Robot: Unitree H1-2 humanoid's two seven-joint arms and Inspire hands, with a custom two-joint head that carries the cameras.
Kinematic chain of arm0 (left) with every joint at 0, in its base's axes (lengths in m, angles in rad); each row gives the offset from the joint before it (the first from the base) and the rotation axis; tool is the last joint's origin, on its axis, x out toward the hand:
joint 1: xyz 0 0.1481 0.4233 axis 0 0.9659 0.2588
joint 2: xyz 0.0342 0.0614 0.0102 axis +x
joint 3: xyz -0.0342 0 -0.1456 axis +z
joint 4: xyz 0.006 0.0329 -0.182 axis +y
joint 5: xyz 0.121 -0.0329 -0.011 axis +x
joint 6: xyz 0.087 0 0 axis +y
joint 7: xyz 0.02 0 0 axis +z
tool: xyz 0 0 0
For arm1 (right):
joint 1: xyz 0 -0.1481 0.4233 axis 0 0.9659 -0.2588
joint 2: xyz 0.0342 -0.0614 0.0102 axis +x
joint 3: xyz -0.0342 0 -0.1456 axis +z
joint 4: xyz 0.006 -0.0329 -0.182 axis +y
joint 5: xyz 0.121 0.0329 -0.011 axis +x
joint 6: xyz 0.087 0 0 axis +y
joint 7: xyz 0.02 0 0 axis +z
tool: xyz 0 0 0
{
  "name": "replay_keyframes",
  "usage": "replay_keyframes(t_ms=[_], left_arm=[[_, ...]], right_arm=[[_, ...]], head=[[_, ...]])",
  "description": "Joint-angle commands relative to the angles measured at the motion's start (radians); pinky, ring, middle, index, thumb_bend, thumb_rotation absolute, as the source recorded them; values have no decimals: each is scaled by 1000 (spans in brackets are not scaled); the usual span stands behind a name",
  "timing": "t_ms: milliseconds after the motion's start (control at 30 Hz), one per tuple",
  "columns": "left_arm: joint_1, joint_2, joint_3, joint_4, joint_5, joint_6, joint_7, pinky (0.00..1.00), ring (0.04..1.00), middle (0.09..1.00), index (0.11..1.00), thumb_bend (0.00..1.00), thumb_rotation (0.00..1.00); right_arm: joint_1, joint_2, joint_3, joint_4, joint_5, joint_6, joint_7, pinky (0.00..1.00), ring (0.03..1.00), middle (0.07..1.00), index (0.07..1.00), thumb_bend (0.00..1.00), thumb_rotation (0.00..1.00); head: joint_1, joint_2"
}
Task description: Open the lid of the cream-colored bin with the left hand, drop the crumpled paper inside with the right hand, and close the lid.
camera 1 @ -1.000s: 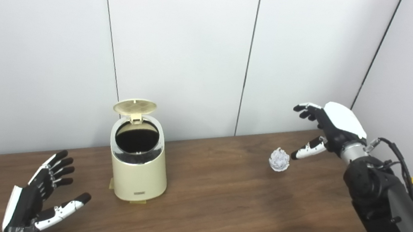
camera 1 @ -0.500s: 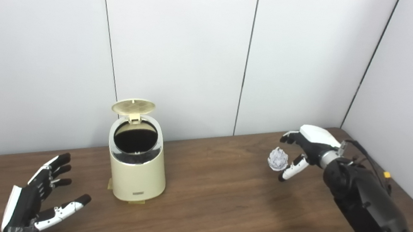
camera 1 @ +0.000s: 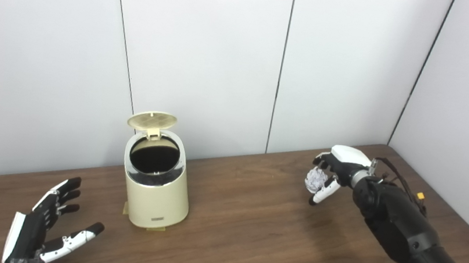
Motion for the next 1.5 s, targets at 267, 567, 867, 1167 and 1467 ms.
replay_keyframes(t_ms=[267,567,867,1167,1467], left_arm=[[25,6,-7,4,21,-11,11,752,828,860,862,770,123],[29,10,-9,-2,20,-11,7,749,823,859,866,768,145],[32,13,-6,-20,7,9,-4,757,834,862,869,781,174],[33,15,-8,-21,10,8,-5,779,835,860,871,778,185],[37,15,-11,-26,8,12,-9,781,833,863,869,777,173]], right_arm=[[-54,-20,-16,26,23,-37,-69,681,772,780,777,845,189],[-47,-29,-15,27,40,-84,-71,477,579,651,678,800,62],[-37,-22,-16,33,53,-91,-92,514,556,553,485,525,52],[-17,-15,-21,29,50,-100,-164,400,481,501,482,529,0],[-1,-20,-26,-20,46,-158,-235,384,463,492,484,530,0]], head=[[3,13],[4,27],[3,40],[4,49],[17,53]])
